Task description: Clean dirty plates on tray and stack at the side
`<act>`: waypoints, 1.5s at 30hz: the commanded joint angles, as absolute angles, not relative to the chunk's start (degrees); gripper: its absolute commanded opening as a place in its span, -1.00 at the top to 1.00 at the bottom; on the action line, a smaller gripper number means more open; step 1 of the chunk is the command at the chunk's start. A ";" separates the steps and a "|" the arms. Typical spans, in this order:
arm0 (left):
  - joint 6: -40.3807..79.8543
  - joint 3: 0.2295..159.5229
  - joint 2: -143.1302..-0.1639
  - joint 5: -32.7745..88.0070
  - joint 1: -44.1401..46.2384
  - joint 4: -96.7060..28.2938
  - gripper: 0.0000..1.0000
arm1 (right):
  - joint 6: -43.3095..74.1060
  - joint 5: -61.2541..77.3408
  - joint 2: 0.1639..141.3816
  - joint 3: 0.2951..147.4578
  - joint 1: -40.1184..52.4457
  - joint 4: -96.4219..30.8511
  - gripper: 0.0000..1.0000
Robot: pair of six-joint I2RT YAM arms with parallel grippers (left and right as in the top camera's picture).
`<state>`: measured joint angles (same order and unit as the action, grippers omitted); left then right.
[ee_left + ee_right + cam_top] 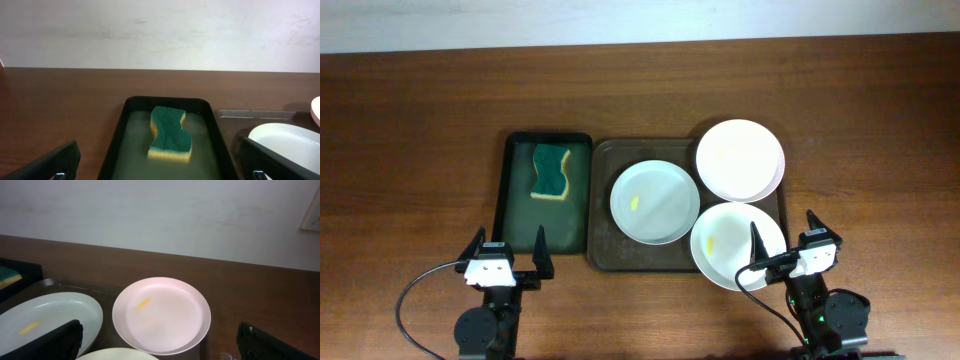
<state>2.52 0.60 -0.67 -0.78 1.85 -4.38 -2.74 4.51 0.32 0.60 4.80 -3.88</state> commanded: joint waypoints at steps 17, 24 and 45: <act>6.98 11.94 -0.91 6.81 1.58 -10.96 -0.99 | 16.62 7.18 0.73 4.97 4.43 -4.58 -0.97; 4.08 42.24 -16.40 7.03 1.61 -31.75 -0.99 | 16.60 10.31 8.62 26.20 4.43 -18.65 -0.97; -3.20 95.50 -79.83 13.32 1.69 -76.31 -0.31 | 13.80 26.81 83.72 90.43 4.49 -72.03 -0.24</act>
<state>-2.46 94.30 -76.38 12.14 1.85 -76.20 14.37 24.38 78.19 89.30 4.69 -70.30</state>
